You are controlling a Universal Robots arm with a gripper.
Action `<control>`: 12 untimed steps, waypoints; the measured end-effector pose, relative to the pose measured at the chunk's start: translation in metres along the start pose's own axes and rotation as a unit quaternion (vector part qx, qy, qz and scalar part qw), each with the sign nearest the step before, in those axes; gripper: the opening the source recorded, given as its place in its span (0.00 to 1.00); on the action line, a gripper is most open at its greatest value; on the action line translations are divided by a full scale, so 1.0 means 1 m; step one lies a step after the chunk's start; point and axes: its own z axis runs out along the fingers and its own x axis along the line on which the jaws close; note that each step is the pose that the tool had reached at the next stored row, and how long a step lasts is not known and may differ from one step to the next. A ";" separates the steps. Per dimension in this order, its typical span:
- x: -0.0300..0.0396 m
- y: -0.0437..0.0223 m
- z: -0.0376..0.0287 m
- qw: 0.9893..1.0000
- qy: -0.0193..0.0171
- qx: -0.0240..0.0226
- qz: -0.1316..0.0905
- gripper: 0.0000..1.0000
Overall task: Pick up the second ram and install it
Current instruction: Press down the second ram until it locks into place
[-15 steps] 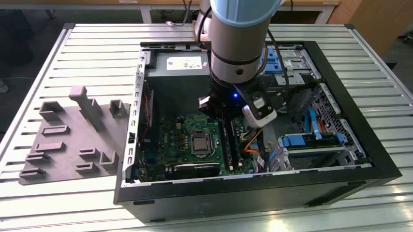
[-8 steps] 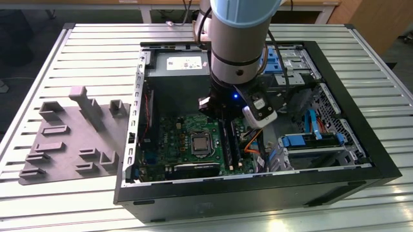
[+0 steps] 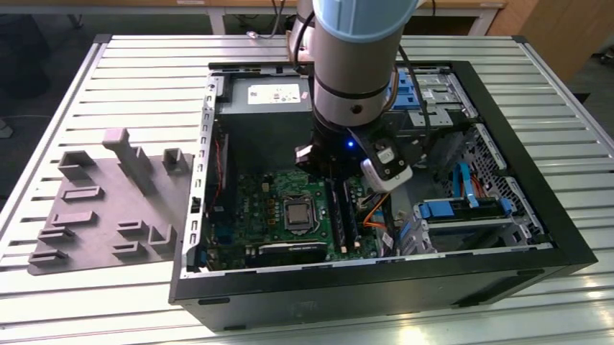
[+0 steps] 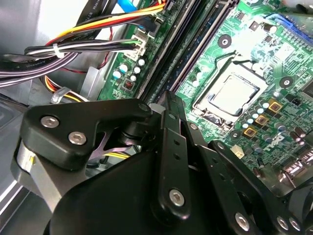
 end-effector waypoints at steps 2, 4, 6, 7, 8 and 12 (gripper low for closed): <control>0.0000 -0.0004 0.0000 1.000 0.000 0.000 0.000 0.11; 0.0000 -0.0009 0.0000 1.000 0.000 0.000 0.000 0.11; 0.0000 -0.0013 -0.0001 1.000 0.000 0.000 0.000 0.11; -0.0001 -0.0016 -0.0001 1.000 0.000 0.000 0.000 0.11; -0.0001 -0.0019 -0.0001 1.000 0.000 0.000 0.000 0.11; -0.0001 -0.0029 -0.0001 1.000 0.000 0.000 0.000 0.11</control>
